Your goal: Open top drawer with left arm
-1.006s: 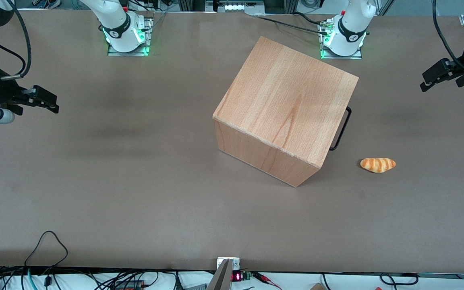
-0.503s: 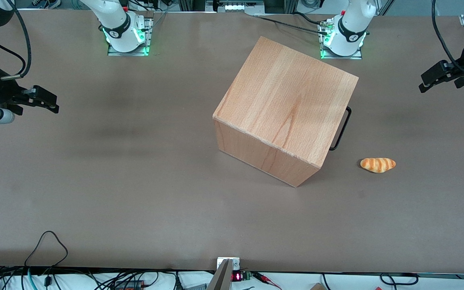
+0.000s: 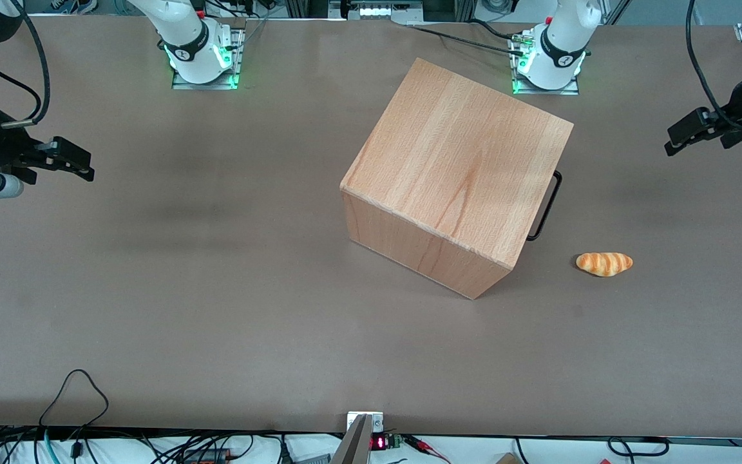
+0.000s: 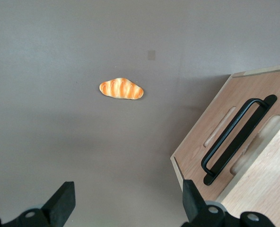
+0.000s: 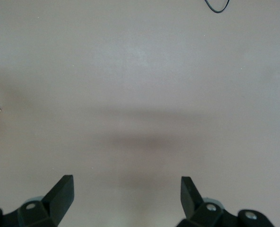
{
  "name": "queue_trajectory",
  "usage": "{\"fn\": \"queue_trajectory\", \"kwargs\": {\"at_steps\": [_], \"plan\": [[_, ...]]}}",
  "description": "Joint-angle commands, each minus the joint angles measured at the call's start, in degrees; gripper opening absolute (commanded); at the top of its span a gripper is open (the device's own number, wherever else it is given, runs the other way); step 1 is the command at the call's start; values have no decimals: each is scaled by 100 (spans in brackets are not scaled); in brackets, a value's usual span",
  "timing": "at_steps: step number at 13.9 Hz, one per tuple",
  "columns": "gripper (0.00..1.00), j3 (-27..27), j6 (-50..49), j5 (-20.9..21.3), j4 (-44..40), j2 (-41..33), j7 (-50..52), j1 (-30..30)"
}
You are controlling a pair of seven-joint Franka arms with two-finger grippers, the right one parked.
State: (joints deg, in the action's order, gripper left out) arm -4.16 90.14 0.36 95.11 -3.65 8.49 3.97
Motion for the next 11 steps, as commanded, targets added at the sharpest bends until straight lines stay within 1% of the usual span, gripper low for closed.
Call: {"fn": "queue_trajectory", "kwargs": {"at_steps": [1, 6, 11], "plan": [[100, -6, 108, 87, -36, 93, -146, 16], [100, -5, 539, -53, 244, 155, -146, 34], [100, 29, 531, -159, 499, 172, -207, 78]]}}
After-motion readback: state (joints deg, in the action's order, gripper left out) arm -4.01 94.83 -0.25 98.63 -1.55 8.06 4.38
